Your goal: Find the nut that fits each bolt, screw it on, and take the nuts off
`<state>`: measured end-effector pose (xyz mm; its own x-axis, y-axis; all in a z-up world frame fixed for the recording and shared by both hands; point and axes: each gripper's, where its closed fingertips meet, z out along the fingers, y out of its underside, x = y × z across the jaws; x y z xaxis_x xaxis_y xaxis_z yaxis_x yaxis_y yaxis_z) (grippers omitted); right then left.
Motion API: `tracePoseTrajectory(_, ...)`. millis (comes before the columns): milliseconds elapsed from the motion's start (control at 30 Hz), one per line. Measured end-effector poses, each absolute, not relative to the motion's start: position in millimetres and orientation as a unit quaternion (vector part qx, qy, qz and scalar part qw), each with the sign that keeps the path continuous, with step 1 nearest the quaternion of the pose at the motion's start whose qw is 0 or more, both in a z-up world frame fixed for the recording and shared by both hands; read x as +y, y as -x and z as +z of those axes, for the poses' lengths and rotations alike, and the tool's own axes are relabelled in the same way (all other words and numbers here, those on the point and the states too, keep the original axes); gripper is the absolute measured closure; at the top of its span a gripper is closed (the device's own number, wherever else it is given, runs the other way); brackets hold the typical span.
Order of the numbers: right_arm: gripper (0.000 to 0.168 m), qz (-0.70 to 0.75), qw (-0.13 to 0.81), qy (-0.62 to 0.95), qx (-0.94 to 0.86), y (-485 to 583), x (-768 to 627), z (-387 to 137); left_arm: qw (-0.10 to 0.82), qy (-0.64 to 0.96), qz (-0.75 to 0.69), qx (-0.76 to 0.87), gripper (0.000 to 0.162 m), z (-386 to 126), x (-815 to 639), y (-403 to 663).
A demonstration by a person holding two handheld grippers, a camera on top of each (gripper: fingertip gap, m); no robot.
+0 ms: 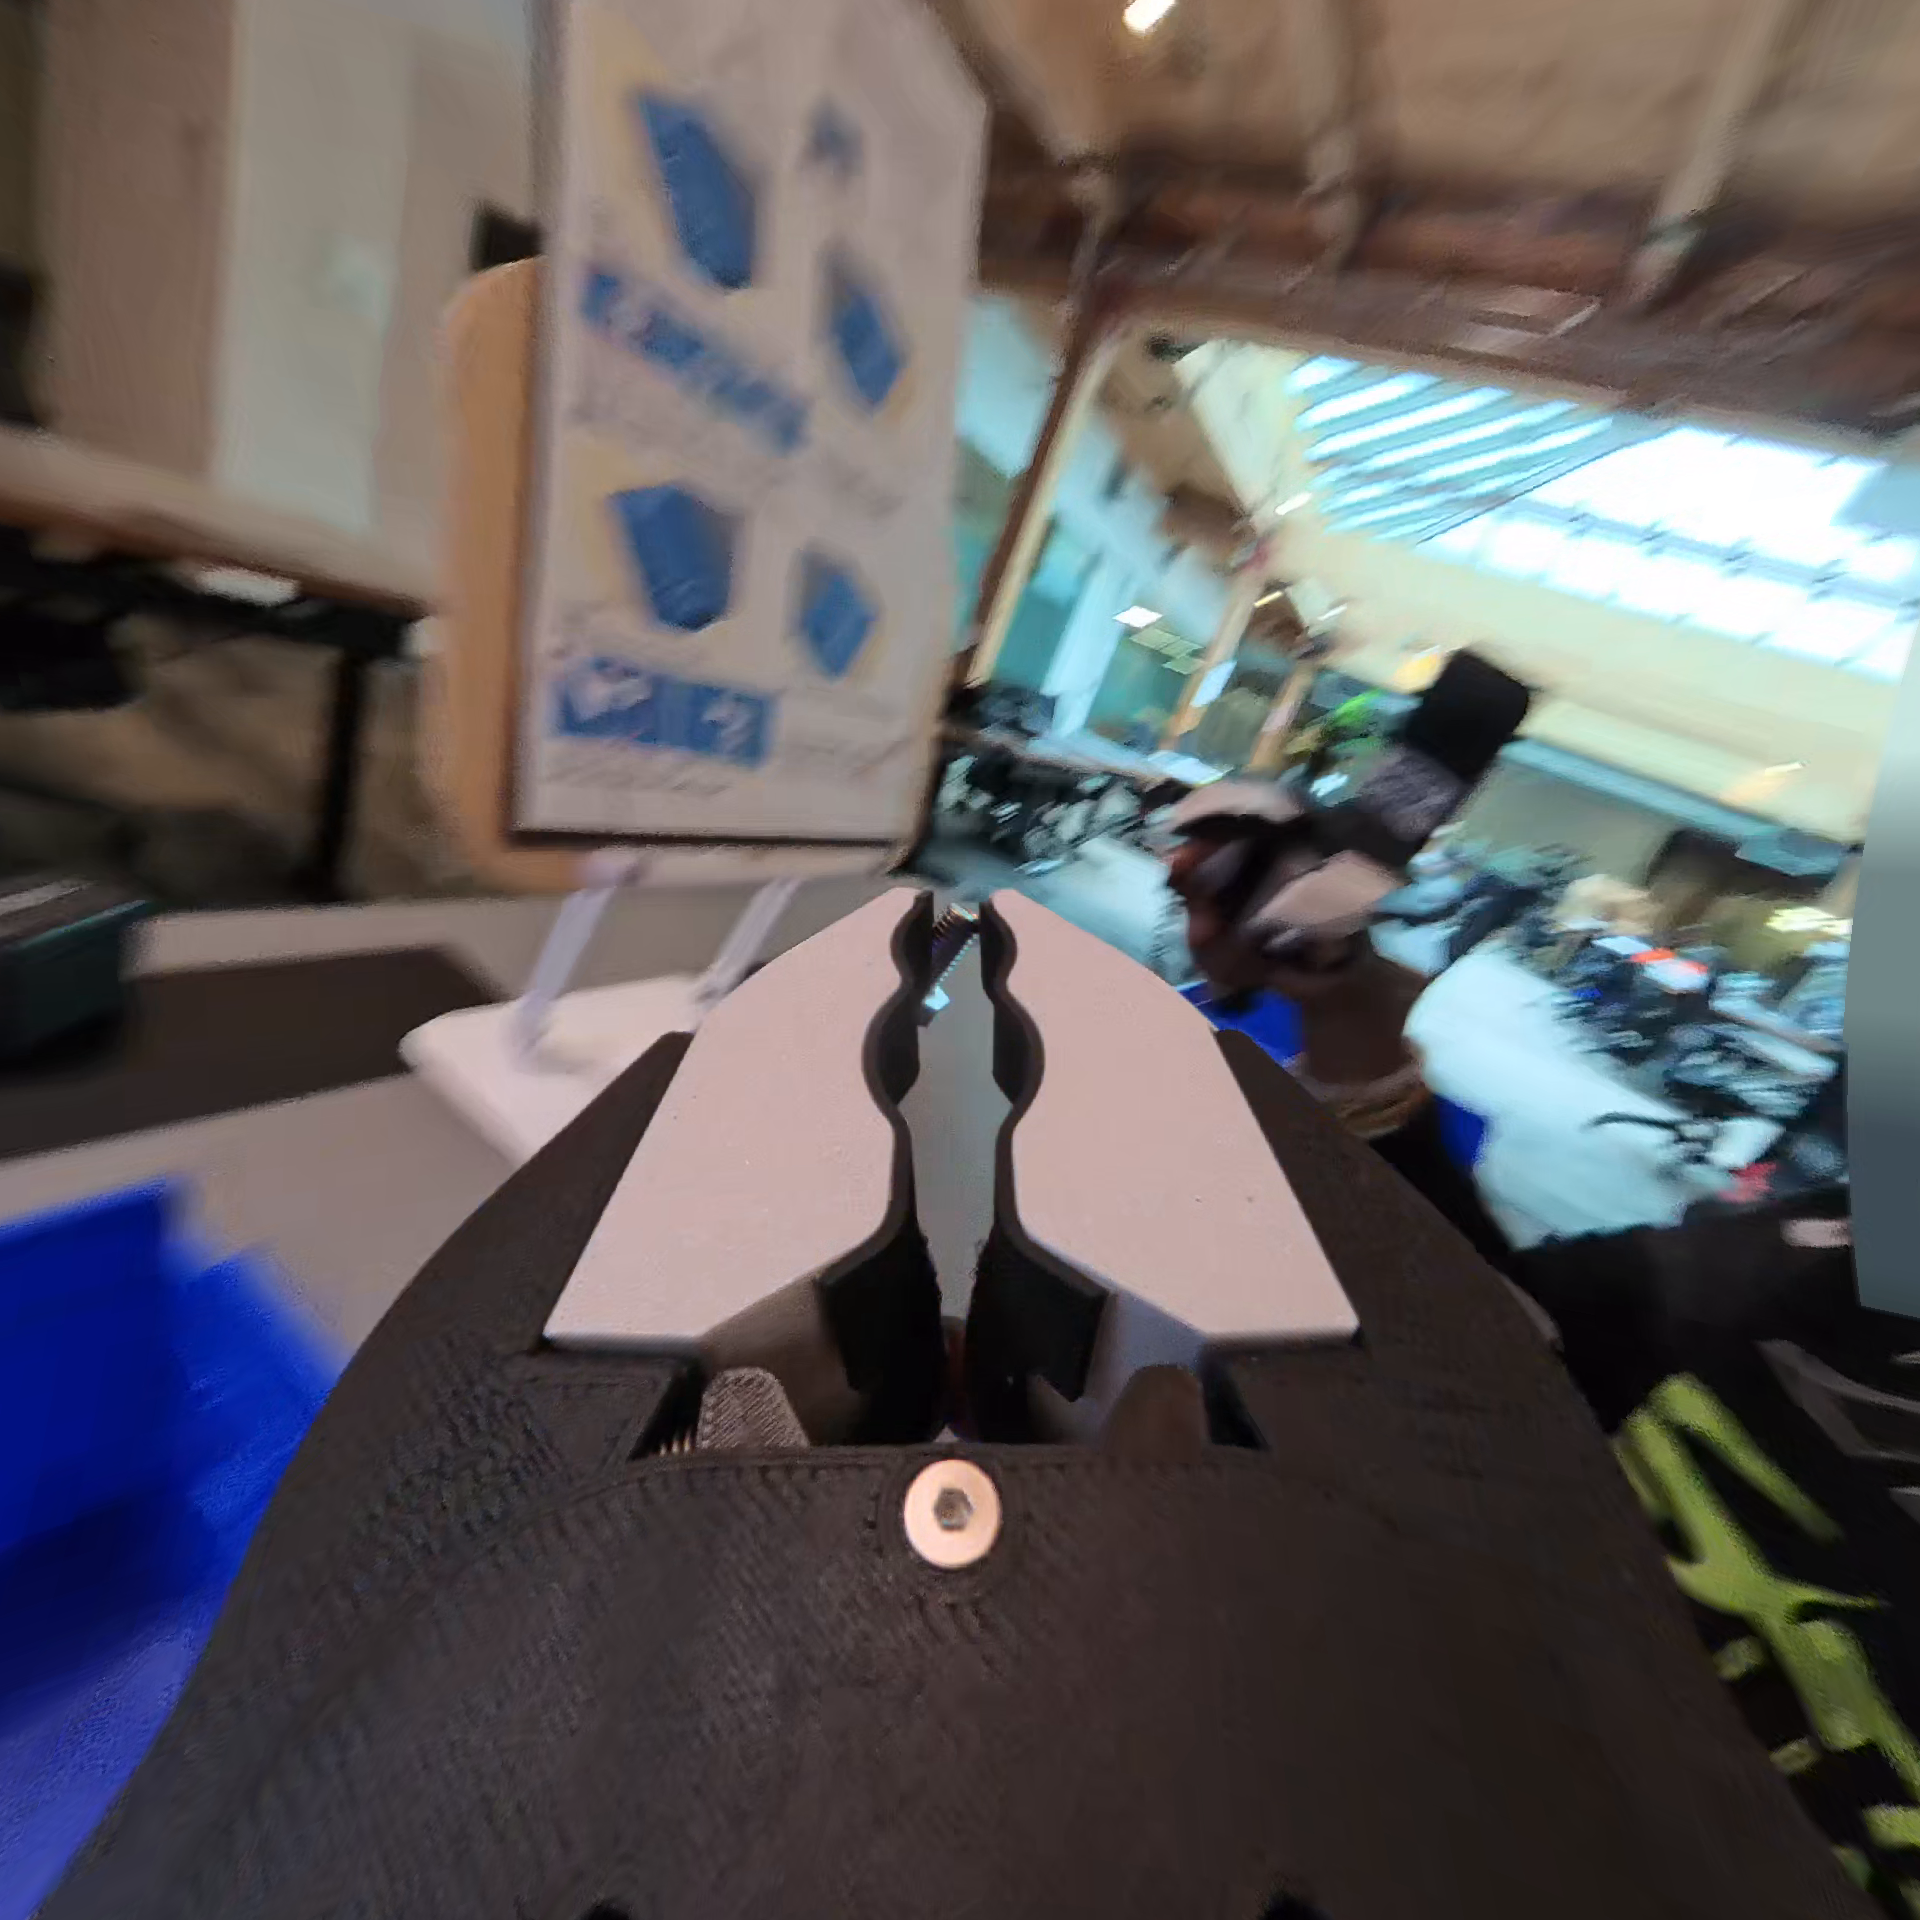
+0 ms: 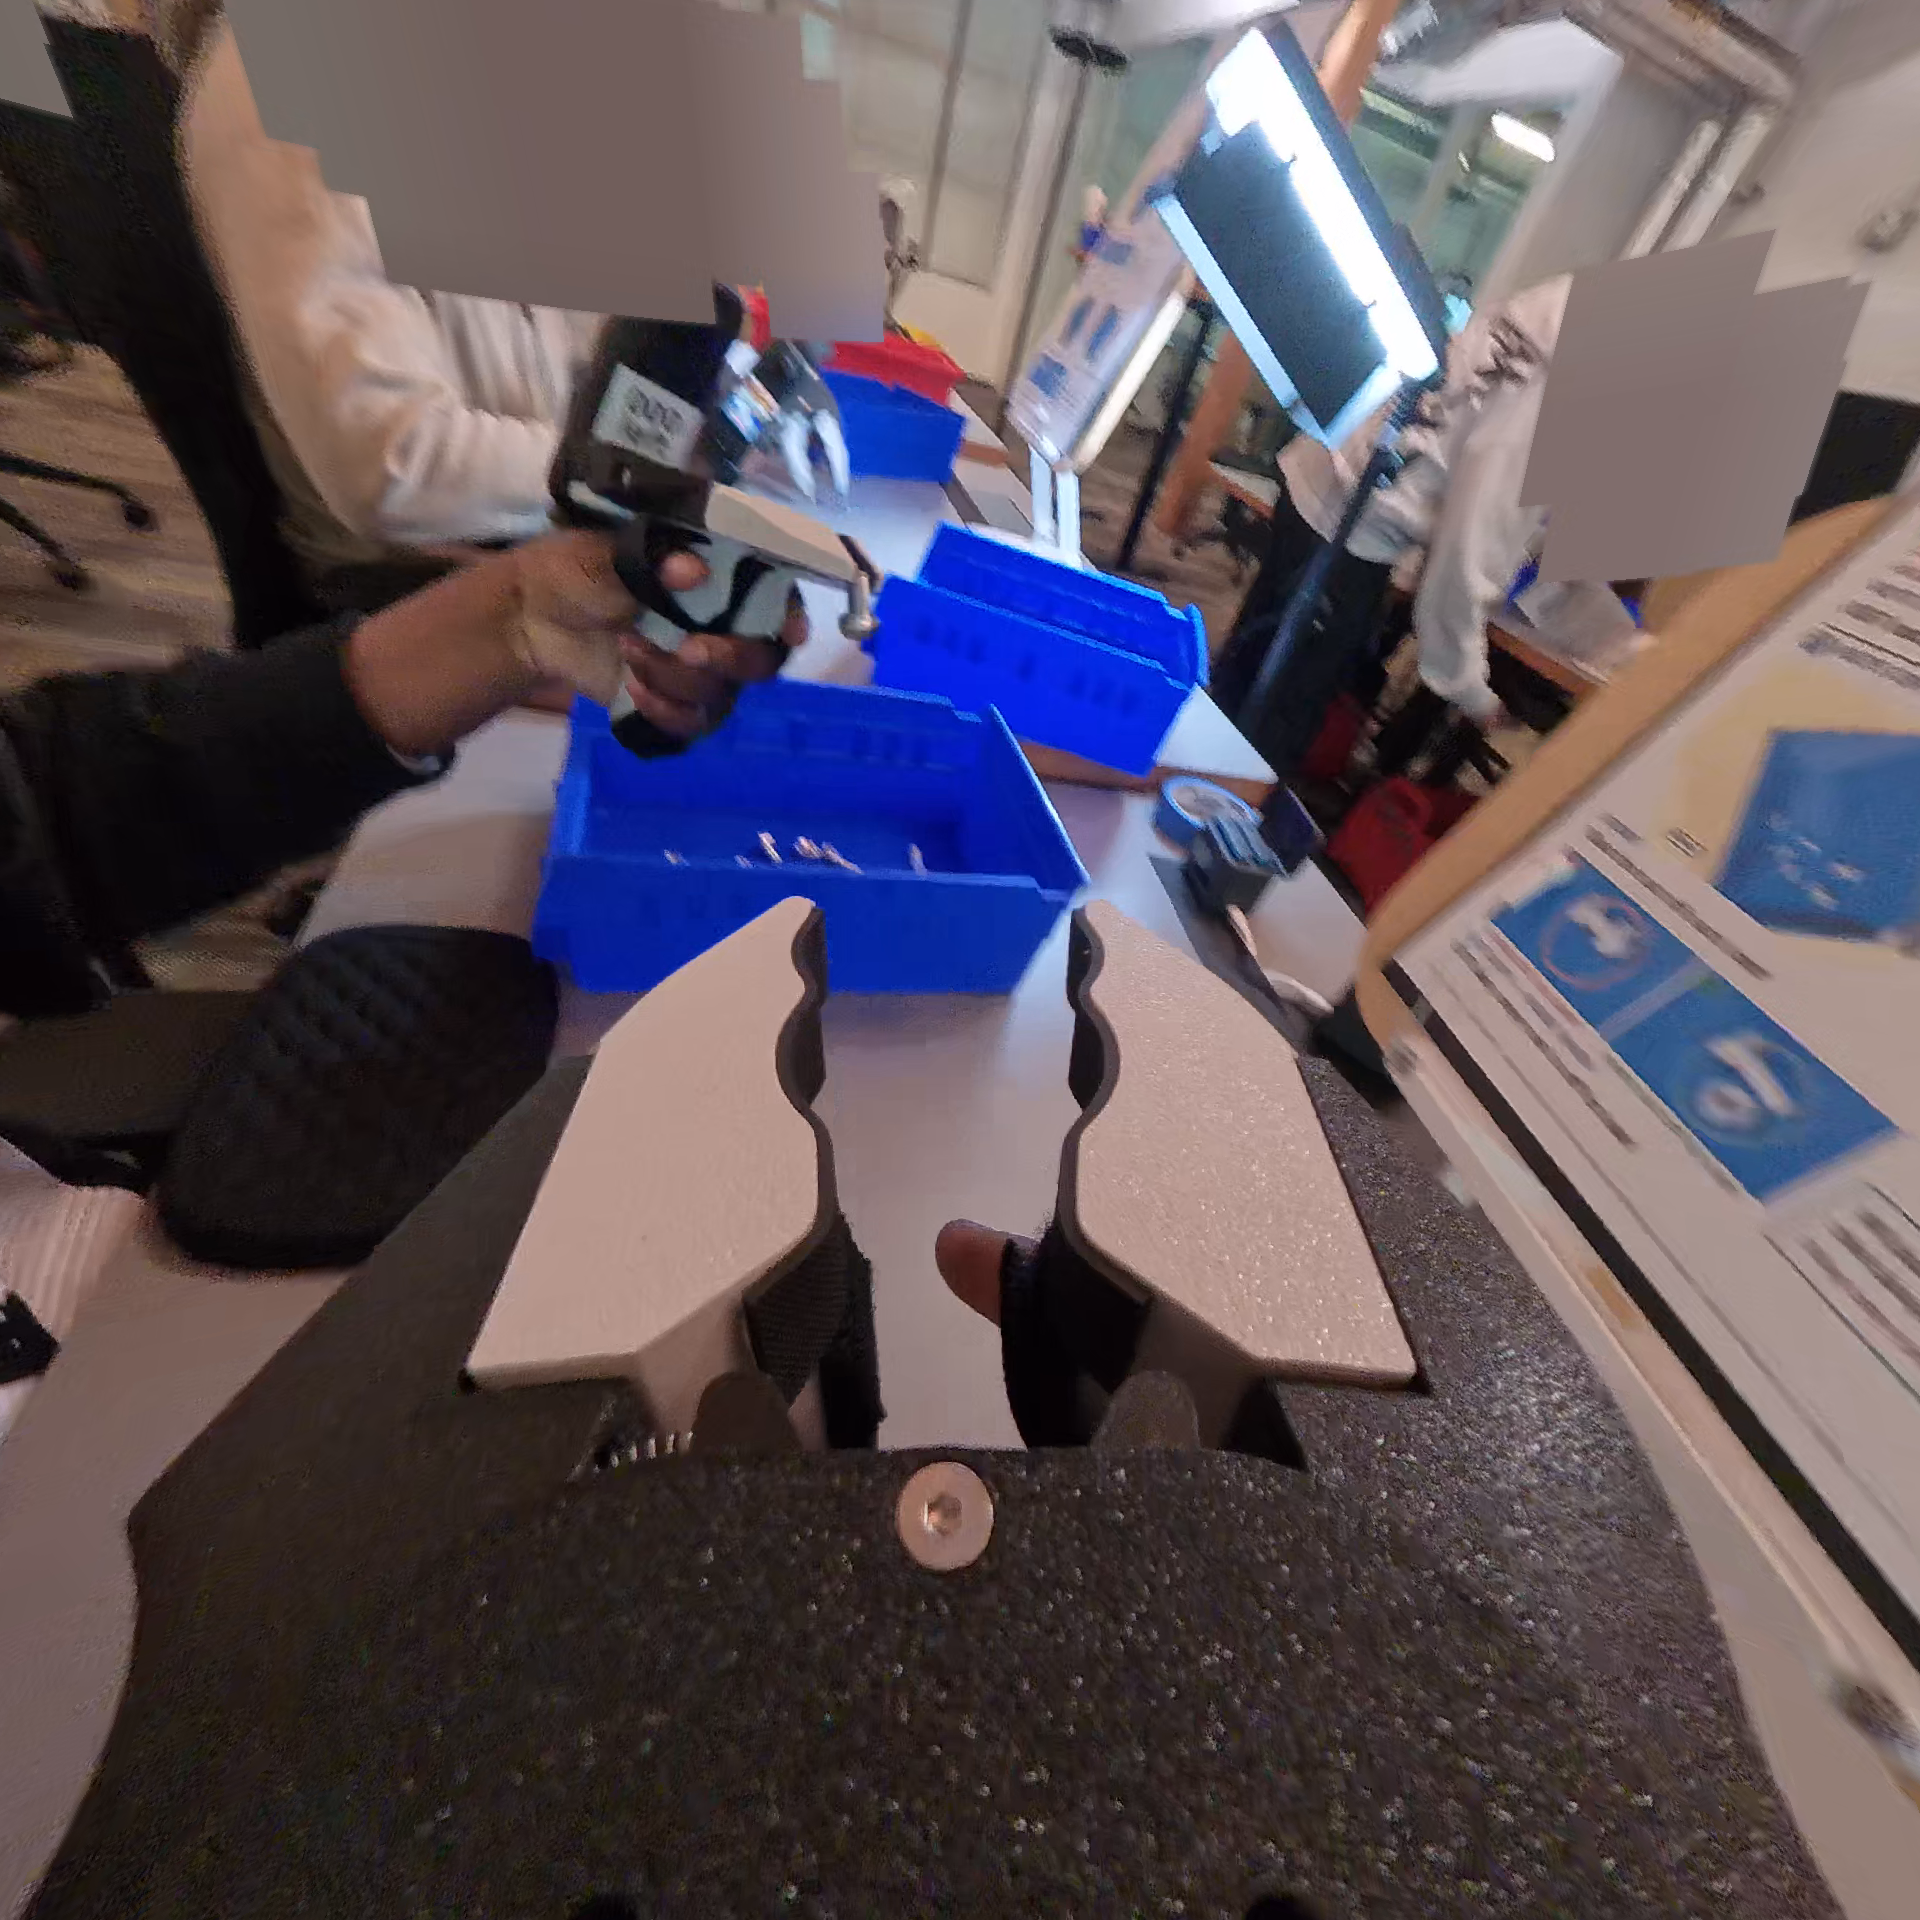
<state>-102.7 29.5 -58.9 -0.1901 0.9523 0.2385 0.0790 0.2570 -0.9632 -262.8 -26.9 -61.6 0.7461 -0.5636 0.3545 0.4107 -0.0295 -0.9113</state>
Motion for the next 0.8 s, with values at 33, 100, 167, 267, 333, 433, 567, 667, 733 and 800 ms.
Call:
tracePoseTrajectory(33,0.125,0.47,0.479,0.403,-0.622,110.9,22.6,-58.4,0.698,0.603,-0.378,0.073,0.153,-49.8,-27.9,243.2)
tracePoseTrajectory(100,0.131,0.502,0.458,0.397,-0.617,125.6,9.7,-61.4,0.701,0.577,-0.411,0.091,0.153,-36.8,-26.6,207.6)
tracePoseTrajectory(167,0.131,0.504,0.436,0.395,-0.633,134.2,-1.1,-71.4,0.695,0.578,-0.414,0.108,0.154,-38.1,-20.7,177.7)
tracePoseTrajectory(267,0.132,0.458,0.418,0.42,-0.662,129.6,3.3,-95.7,0.681,0.618,-0.378,0.109,0.153,-64.9,-6.3,142.6)
tracePoseTrajectory(333,0.132,0.416,0.393,0.453,-0.683,113.2,14.5,-121.8,0.662,0.663,-0.339,0.084,0.153,-98.5,3.5,130.7)
tracePoseTrajectory(433,0.132,0.387,0.356,0.499,-0.689,84.4,33.1,-163.0,0.603,0.712,-0.359,0.037,0.153,-155.8,8.2,104.7)
tracePoseTrajectory(567,0.133,0.428,0.313,0.523,-0.667,66.6,36.3,-208.2,0.506,0.768,-0.394,0.005,0.153,-219.2,12.5,82.0)
tracePoseTrajectory(667,0.135,0.436,0.279,0.529,-0.672,64.5,24.9,-239.8,0.489,0.77,-0.41,-0.009,0.153,-230.4,16.2,79.3)
tracePoseTrajectory(733,0.136,0.445,0.261,0.525,-0.677,71.3,13.0,-250.7,0.498,0.756,-0.425,-0.018,0.153,-226.9,18.8,78.3)
tracePoseTrajectory(800,0.139,0.456,0.264,0.523,-0.67,80.8,8.9,-250.4,0.507,0.741,-0.439,-0.028,0.153,-222.0,21.4,77.6)
